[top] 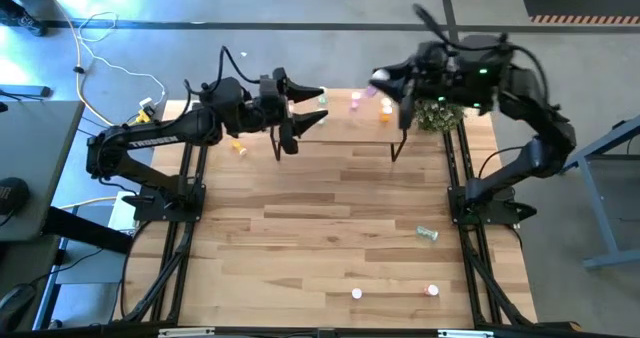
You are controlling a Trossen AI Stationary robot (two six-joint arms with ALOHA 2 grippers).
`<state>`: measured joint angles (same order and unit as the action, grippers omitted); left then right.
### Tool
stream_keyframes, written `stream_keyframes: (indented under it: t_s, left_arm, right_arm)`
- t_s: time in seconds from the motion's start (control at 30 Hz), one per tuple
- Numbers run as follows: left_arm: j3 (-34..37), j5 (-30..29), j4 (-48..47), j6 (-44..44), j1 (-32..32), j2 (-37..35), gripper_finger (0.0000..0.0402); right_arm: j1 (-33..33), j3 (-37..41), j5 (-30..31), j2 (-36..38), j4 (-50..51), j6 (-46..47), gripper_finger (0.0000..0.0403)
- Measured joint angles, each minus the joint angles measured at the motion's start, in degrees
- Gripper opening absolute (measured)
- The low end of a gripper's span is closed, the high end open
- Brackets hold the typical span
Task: Pick and place medicine bottles onto shelf by color
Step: Put the top purple pill bottle on the shelf aligned with the other purple pill bottle
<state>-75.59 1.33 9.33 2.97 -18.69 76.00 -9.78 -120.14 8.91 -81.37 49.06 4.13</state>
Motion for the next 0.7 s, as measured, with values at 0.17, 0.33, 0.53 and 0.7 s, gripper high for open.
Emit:
stream_keyframes:
  t_s: [0.17,0.33,0.53,0.7]
  left_arm:
    - [0.0,-0.97,-3.21,-0.58,-0.05,-2.49,0.0251]
    - [0.0,-0.97,-6.2,-0.61,-0.05,-4.32,0.025]
    - [0.0,-1.35,-8.51,-0.64,-0.05,-5.0,0.025]
    - [0.0,-1.61,-8.7,-0.64,-0.05,-5.0,0.025]
  right_arm:
    - [0.0,0.0,10.24,2.13,7.14,-1.57,0.0096]
    - [-0.91,4.05,14.27,2.29,11.71,1.27,0.0096]
    - [-4.87,16.11,12.4,4.8,8.57,6.47,0.0096]
    - [-7.06,28.19,7.62,8.61,-1.21,9.76,0.0096]
